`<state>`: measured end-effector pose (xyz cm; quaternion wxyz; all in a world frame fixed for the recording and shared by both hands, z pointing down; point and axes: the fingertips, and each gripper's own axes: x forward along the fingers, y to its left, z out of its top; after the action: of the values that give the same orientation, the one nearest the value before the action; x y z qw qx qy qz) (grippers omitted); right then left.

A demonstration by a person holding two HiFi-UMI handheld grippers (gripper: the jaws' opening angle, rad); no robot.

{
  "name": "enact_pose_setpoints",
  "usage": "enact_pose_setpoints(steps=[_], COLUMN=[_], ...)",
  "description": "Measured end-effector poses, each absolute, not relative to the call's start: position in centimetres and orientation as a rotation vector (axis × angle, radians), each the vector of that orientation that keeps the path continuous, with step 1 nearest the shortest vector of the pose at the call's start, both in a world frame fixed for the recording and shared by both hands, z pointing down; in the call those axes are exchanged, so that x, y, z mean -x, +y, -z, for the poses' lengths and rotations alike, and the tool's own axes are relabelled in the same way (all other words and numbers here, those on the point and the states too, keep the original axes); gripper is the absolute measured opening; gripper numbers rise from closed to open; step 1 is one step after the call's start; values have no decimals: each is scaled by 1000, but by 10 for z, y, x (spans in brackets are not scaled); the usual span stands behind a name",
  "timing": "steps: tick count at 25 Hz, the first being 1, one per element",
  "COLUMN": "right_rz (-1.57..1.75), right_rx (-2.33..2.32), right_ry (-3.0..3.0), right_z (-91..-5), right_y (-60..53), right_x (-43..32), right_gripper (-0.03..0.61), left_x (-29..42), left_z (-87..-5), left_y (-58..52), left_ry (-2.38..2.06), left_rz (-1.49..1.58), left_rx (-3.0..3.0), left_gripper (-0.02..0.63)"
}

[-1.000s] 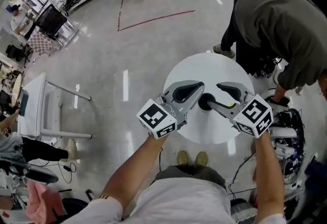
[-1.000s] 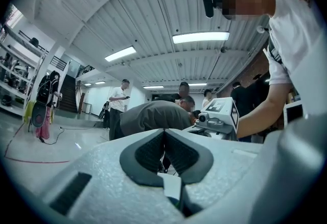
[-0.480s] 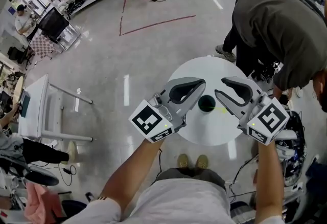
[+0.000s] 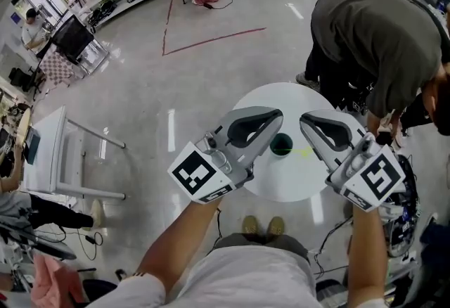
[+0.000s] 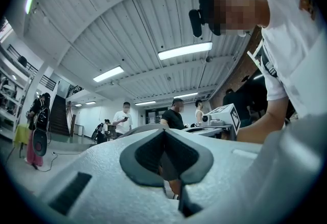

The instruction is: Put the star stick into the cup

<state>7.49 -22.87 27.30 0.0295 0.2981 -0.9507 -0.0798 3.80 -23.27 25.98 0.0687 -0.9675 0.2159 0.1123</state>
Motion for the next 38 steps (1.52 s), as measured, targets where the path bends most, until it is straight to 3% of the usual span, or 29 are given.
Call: enact_pose_setpoints(steps=[38], right_rz=[260], right_rx=[-930], right_ry=[-2952], right_z=[-268], right_y=[-215], right_x=[-76], right_gripper=[11], left_x=[-46], left_z=[-256], left_y=[-216], left_ry=[636], left_rz=[-348], left_rx=[2923], left_gripper=[15])
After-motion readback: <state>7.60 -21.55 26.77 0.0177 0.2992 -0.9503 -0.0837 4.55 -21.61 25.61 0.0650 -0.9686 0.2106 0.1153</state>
